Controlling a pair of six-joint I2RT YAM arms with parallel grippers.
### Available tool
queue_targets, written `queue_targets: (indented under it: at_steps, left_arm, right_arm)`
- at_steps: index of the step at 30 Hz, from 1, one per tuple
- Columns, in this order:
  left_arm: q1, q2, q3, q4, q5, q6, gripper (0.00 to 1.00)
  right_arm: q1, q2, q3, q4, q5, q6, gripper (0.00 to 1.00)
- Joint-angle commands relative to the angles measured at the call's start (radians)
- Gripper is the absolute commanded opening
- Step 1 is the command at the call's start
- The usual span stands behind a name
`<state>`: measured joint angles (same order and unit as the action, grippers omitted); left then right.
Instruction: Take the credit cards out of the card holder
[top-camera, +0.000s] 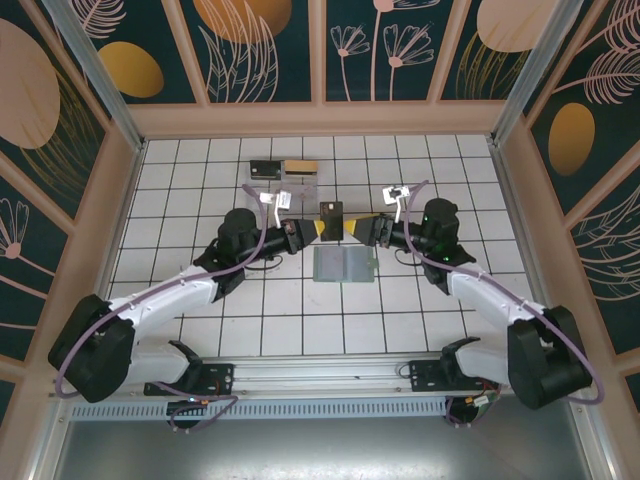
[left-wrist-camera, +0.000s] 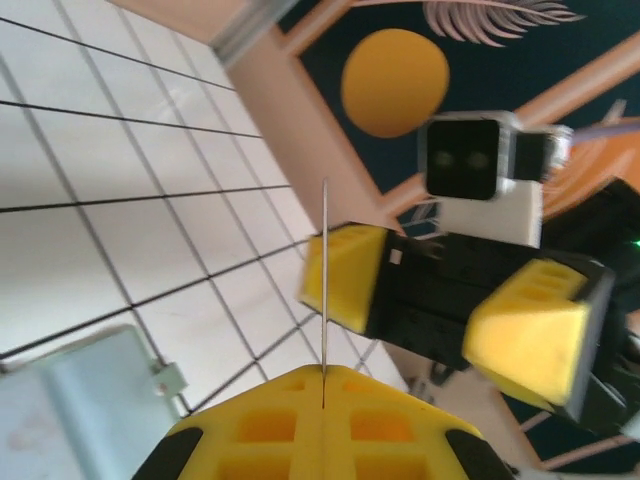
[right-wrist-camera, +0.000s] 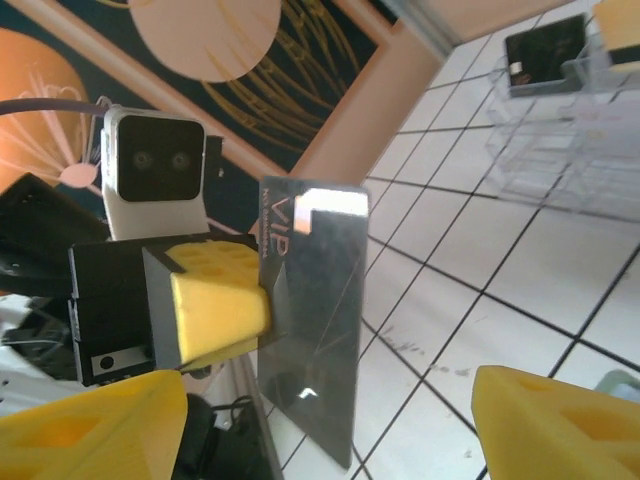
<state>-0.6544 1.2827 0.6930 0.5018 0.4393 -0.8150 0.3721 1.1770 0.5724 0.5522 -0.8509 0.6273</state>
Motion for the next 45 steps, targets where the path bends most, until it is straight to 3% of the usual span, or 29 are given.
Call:
queue_targets:
  at_steps: [1,3,6,8,12,20,24,28,34,45]
  left_arm:
    - [-0.002,-0.027,0.106,-0.315,-0.155,0.204,0.00]
    - [-0.002,-0.014,0.159,-0.435,-0.257,0.271,0.00]
    - [-0.002,0.008,0.219,-0.555,-0.418,0.383,0.00]
    - [-0.001,0.018,0.235,-0.587,-0.520,0.460,0.00]
    - [-0.002,0.020,0.244,-0.591,-0.590,0.725,0.00]
    - [-0.002,0.076,0.329,-0.680,-0.737,1.111,0.00]
    - [-0.002,0.132,0.347,-0.700,-0.826,1.367,0.00]
    - [0.021,0.132,0.357,-0.706,-0.734,1.503,0.00]
    - [0.080,0.189,0.381,-0.678,-0.738,1.767,0.00]
    - [0.194,0.347,0.585,-0.730,-0.694,1.895,0.00]
  right_arm:
    - [0.005,-0.059,0.014,-0.092,0.103,-0.063,0.80]
    - [0.012,-0.090,-0.009,-0.089,0.140,-0.064,0.83]
    - [0.036,-0.161,-0.048,-0.102,0.254,-0.080,0.98]
    - [0.058,-0.200,-0.072,-0.106,0.325,-0.103,0.99]
    - [0.094,-0.255,-0.087,-0.131,0.418,-0.142,0.99]
    - [0.101,-0.304,-0.076,-0.193,0.468,-0.169,0.99]
    - [0.100,-0.306,-0.065,-0.219,0.470,-0.169,0.99]
    - [0.100,-0.319,-0.063,-0.239,0.482,-0.165,0.99]
    - [0.100,-0.342,-0.065,-0.253,0.463,-0.164,0.98]
    - [0.096,-0.357,-0.075,-0.257,0.476,-0.158,0.99]
